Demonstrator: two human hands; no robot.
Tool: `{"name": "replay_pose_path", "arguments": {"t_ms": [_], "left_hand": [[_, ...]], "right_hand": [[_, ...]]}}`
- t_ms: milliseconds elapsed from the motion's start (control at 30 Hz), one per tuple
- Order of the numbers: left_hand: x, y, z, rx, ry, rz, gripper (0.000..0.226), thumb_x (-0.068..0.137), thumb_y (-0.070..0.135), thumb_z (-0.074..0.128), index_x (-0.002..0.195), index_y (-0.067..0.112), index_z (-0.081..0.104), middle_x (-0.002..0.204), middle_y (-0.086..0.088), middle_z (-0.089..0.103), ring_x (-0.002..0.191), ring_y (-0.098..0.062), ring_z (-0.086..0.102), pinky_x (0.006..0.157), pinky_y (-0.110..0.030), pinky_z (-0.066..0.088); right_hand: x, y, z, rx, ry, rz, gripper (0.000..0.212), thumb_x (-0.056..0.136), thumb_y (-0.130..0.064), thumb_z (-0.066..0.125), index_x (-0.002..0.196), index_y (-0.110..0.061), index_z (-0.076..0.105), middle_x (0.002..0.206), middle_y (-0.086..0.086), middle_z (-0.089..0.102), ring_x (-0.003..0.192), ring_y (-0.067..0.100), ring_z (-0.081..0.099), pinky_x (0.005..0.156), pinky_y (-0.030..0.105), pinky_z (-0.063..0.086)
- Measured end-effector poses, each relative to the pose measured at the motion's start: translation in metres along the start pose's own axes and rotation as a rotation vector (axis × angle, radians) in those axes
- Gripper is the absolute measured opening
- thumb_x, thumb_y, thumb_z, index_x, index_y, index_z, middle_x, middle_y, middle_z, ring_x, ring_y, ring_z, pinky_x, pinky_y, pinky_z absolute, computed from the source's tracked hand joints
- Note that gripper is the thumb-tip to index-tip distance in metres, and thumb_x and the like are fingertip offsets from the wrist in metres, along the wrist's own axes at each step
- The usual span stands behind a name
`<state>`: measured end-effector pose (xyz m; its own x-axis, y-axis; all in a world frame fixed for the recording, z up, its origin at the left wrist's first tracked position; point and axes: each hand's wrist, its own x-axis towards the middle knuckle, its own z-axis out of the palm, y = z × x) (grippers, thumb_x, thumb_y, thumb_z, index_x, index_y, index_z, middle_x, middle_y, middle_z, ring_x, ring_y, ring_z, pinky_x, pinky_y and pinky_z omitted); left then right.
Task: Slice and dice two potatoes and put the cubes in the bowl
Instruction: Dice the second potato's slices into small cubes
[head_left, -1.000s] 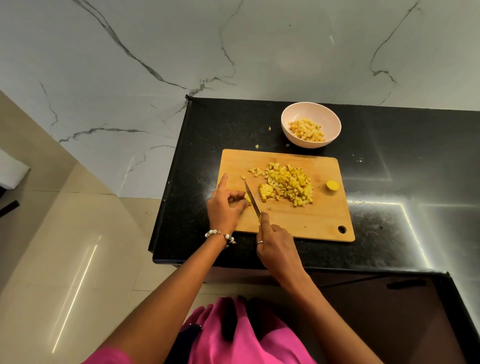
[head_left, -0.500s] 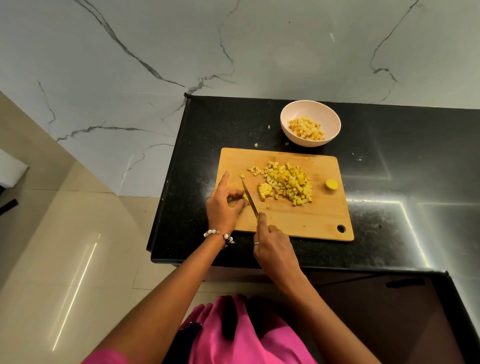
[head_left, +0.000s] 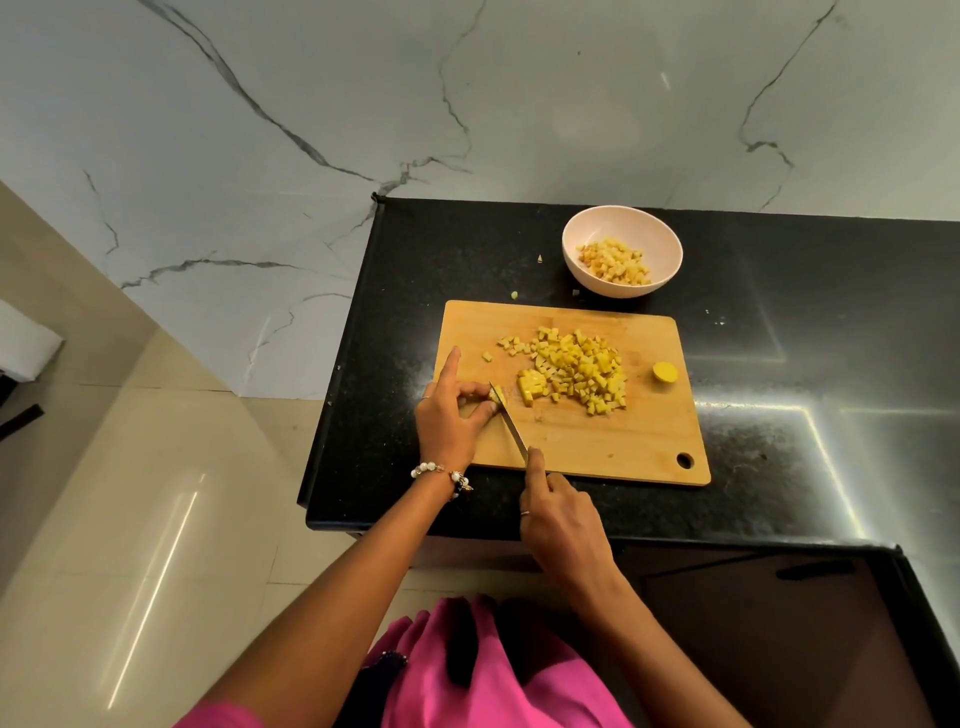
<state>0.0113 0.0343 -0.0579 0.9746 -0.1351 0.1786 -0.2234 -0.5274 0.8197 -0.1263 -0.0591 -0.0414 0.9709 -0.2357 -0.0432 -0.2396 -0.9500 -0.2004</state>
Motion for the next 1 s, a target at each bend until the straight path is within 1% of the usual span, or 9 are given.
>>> {"name": "replay_pose_path", "arguments": {"t_ms": [67,167,233,300,433,500,667,800,1000], "left_hand": [[0.000,0.001,0.000,-0.003,-0.008,-0.015,0.082,0.072,0.019,0.079,0.142,0.012,0.038,0.090,0.011,0.070,0.098,-0.011,0.053,0.088,-0.023,0.042],[0.000,0.002,-0.001,-0.008,-0.018,-0.022,0.080,0.073,0.018,0.079,0.142,0.013,0.038,0.092,0.011,0.070,0.098,-0.007,0.052,0.082,-0.008,0.034],[0.000,0.000,-0.003,-0.045,-0.031,-0.022,0.079,0.073,0.016,0.078,0.141,0.013,0.039,0.094,0.011,0.070,0.096,-0.005,0.055,0.079,-0.001,0.035],[0.001,0.001,-0.006,-0.099,-0.030,-0.034,0.072,0.076,0.011,0.075,0.140,0.012,0.041,0.098,0.007,0.071,0.092,-0.003,0.059,0.079,0.000,0.038],[0.002,0.004,-0.011,-0.151,0.075,-0.098,0.047,0.088,0.000,0.058,0.133,0.008,0.049,0.101,-0.001,0.071,0.088,-0.001,0.059,0.075,0.004,0.036],[0.002,0.005,-0.012,-0.170,0.111,-0.148,0.042,0.090,-0.003,0.052,0.131,0.008,0.052,0.101,-0.002,0.070,0.087,-0.003,0.059,0.073,0.004,0.036],[0.003,0.006,-0.009,-0.211,0.116,-0.193,0.041,0.092,-0.007,0.040,0.128,0.006,0.054,0.100,-0.003,0.068,0.086,-0.009,0.063,0.075,-0.004,0.047],[0.004,0.006,-0.008,-0.237,0.160,-0.223,0.041,0.090,-0.010,0.036,0.123,0.003,0.057,0.100,-0.006,0.067,0.085,-0.010,0.062,0.072,-0.005,0.048],[0.003,0.005,-0.007,-0.212,0.130,-0.208,0.038,0.089,-0.008,0.043,0.120,0.006,0.061,0.100,-0.002,0.067,0.093,-0.009,0.061,0.078,-0.007,0.047]], "right_hand": [[0.006,0.006,-0.005,0.029,0.007,0.009,0.062,0.067,-0.002,0.075,0.124,0.009,0.054,0.062,0.015,0.060,0.039,0.031,0.051,0.033,0.034,0.035],[0.012,0.015,-0.014,0.165,0.036,-0.023,0.053,0.090,-0.008,0.052,0.139,0.007,0.037,0.076,0.023,0.062,0.060,0.038,0.056,0.051,0.038,0.036],[0.014,0.017,-0.018,0.240,0.084,-0.059,0.050,0.093,-0.012,0.042,0.139,0.007,0.037,0.075,0.023,0.061,0.062,0.038,0.054,0.053,0.037,0.032],[0.014,0.014,-0.021,0.264,0.113,-0.083,0.052,0.092,-0.016,0.039,0.138,0.007,0.038,0.074,0.022,0.061,0.061,0.036,0.053,0.054,0.036,0.030],[0.011,0.004,-0.015,0.262,0.046,-0.149,0.051,0.100,-0.017,0.035,0.147,-0.001,0.023,0.091,0.019,0.061,0.077,0.034,0.054,0.062,0.039,0.033],[0.012,0.001,-0.014,0.235,0.035,-0.146,0.052,0.100,-0.020,0.033,0.149,-0.004,0.020,0.094,0.017,0.060,0.078,0.033,0.054,0.063,0.040,0.035],[0.010,-0.002,-0.011,0.202,0.008,-0.134,0.054,0.100,-0.022,0.030,0.150,-0.007,0.016,0.098,0.016,0.059,0.080,0.033,0.055,0.065,0.042,0.041],[0.007,-0.004,-0.007,0.154,-0.068,-0.121,0.056,0.100,-0.022,0.031,0.151,-0.010,0.011,0.108,0.015,0.056,0.086,0.035,0.055,0.065,0.037,0.034],[0.015,0.013,-0.003,0.191,0.022,-0.085,0.055,0.097,-0.016,0.038,0.148,-0.003,0.021,0.095,0.019,0.060,0.076,0.035,0.056,0.060,0.036,0.032]]}}
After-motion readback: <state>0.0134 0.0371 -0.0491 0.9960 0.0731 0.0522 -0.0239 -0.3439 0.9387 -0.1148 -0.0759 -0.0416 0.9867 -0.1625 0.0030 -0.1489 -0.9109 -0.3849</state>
